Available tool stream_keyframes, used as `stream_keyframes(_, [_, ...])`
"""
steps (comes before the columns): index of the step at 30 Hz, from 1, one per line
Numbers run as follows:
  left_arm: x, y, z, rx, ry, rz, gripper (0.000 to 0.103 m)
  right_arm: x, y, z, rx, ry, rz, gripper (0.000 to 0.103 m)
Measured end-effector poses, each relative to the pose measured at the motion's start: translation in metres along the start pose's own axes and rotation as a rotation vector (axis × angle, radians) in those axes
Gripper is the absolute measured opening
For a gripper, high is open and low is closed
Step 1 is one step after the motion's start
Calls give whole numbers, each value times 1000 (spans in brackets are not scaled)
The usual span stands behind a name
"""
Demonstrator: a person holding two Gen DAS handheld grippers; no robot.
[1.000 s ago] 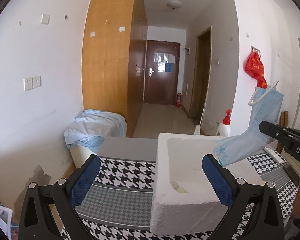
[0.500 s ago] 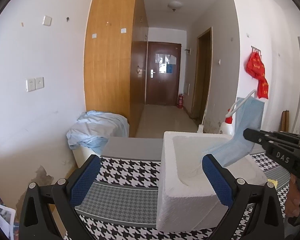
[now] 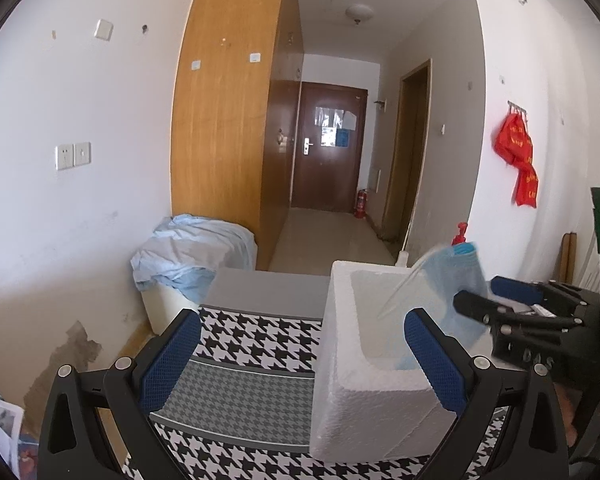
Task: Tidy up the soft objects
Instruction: 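Carry the blue mask with the right gripper over the box and lower it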
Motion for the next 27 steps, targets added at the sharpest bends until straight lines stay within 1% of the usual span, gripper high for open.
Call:
stream_keyframes(6, [-1,1,2,-7,-9,3,102,-5,1,-3,12,-7,-20,74])
stream_keyframes(11, [2,1,4,-10,-10,14,102,0,7,3,-21,6,-13,74])
stream_keyframes(15, [9,0,6,-12,-8,44,102,2,9,0,-17,3,-11,74])
stream_keyframes(19, [12,-3,12,-11,-16,53,102,1,12,-3,-17,-8,-25,74])
stream_keyframes(22, [21,-5,16,-25,12,84,102,1,13,-4,-15,-3,-28,74])
stream_keyframes(27, [37,-9,13,-12,70,140,102,1,14,-6,-9,-1,-44,74])
Point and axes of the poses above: each gripper's, at about its wrist camera, not at the fingertips, and z roughly the way its jaws point, x to its right, y to its underside, the point moved 8 cm from there along z, roughly the way its jaws point, and after that the axes turned 8 degrees about -x, right-handed, at the moved point
